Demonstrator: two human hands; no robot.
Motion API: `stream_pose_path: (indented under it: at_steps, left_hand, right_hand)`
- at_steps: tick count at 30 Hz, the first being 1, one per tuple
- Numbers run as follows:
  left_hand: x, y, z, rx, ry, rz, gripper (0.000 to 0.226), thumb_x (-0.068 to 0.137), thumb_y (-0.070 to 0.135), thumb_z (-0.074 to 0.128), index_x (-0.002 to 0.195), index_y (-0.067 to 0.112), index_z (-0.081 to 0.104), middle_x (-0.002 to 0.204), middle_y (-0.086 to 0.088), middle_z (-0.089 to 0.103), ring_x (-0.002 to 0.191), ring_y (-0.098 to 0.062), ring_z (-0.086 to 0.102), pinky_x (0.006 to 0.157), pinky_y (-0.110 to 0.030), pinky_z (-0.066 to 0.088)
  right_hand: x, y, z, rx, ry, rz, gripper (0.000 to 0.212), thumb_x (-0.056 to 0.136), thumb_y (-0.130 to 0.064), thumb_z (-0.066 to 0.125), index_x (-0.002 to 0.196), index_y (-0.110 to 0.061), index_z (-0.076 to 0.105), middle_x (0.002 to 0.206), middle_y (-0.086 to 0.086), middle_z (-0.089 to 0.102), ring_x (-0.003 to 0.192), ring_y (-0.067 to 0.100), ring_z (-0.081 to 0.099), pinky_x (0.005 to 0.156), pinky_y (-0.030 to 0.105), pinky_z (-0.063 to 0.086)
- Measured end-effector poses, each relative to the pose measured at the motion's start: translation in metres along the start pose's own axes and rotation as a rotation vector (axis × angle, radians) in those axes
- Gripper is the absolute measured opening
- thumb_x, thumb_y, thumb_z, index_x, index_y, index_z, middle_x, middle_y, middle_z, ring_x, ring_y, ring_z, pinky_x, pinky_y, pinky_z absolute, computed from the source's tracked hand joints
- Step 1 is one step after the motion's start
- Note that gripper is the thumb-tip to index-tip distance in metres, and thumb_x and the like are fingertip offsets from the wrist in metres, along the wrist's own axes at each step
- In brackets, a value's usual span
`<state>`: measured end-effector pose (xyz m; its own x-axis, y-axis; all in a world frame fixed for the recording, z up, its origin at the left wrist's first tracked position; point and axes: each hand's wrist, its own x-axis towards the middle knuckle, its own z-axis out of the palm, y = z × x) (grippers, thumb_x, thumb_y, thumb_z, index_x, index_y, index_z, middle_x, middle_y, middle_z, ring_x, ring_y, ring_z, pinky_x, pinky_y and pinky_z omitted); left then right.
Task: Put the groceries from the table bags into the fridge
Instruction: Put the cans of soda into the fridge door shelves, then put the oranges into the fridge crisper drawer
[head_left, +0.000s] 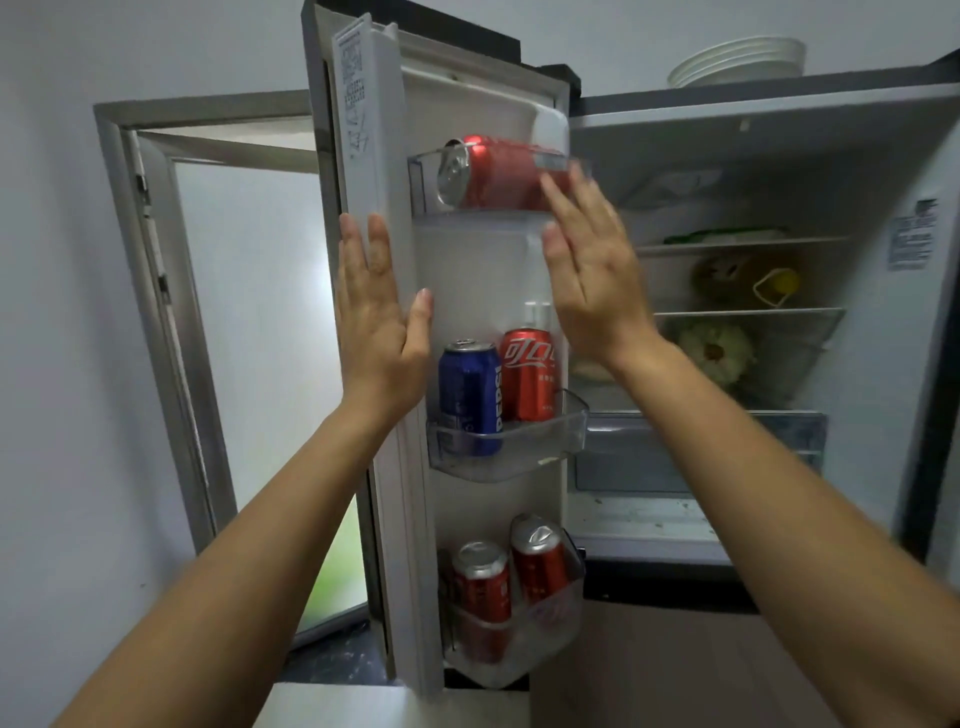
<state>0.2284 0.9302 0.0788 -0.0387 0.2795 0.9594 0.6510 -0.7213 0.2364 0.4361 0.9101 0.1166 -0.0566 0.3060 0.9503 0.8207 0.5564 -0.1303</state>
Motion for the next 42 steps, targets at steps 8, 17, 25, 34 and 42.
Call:
stream_pose_path:
  at_steps: [8, 17, 25, 34, 42]
  left_hand:
    - [-0.058, -0.001, 0.002, 0.043, -0.035, -0.027, 0.058, 0.106, 0.016, 0.035, 0.155, 0.006, 0.005, 0.165, -0.018, 0.000, 0.153, -0.028, 0.001, 0.123, -0.051, 0.007]
    - [-0.133, -0.008, -0.053, 0.461, -0.455, -0.139, 0.060, 0.105, 0.041, 0.023, 0.158, 0.023, 0.001, 0.167, -0.002, -0.007, 0.153, -0.018, -0.009, 0.124, -0.046, 0.005]
    - [-0.203, -0.034, -0.262, 0.891, -0.593, -0.276, 0.061, 0.104, 0.046, 0.027, 0.158, 0.020, 0.013, 0.166, -0.007, 0.001, 0.153, -0.025, -0.001, 0.120, -0.056, 0.010]
    - [-0.314, -0.045, -0.588, 1.192, -0.617, -0.525, 0.068, 0.100, 0.053, 0.013, 0.158, 0.018, 0.013, 0.166, -0.009, -0.001, 0.153, -0.027, -0.001, 0.120, -0.056, 0.008]
    - [-0.426, -0.042, -0.753, 1.318, -0.568, -0.879, 0.073, 0.097, 0.057, 0.002, 0.158, 0.018, 0.005, 0.165, -0.009, -0.008, 0.153, -0.026, -0.008, 0.122, -0.052, 0.006]
  right_hand:
    - [-0.142, 0.025, 0.038, 0.123, -0.292, 0.243, 0.059, 0.101, -0.053, 0.025, 0.150, -0.027, 0.044, 0.162, 0.000, 0.032, 0.148, 0.020, 0.027, 0.119, 0.044, 0.027]
    - [-0.160, 0.001, 0.061, 0.085, -0.034, 0.395, 0.061, 0.103, -0.048, 0.025, 0.156, -0.020, 0.036, 0.164, 0.018, 0.022, 0.152, 0.035, 0.014, 0.124, 0.053, 0.012]
    - [-0.208, -0.151, 0.102, 0.029, -0.099, 0.237, 0.079, 0.101, -0.057, 0.038, 0.161, -0.015, 0.008, 0.164, 0.028, -0.001, 0.153, 0.041, -0.002, 0.122, 0.059, -0.001]
    - [-0.299, -0.450, 0.173, 0.284, -0.343, -0.012, 0.078, 0.100, -0.048, 0.046, 0.160, -0.015, 0.010, 0.165, 0.026, -0.001, 0.154, 0.040, -0.001, 0.123, 0.054, 0.003]
    - [-0.389, -0.625, 0.219, 0.444, -0.690, -0.229, 0.079, 0.098, -0.053, 0.045, 0.160, -0.024, 0.005, 0.167, 0.017, -0.005, 0.154, 0.035, 0.002, 0.123, 0.052, 0.010]
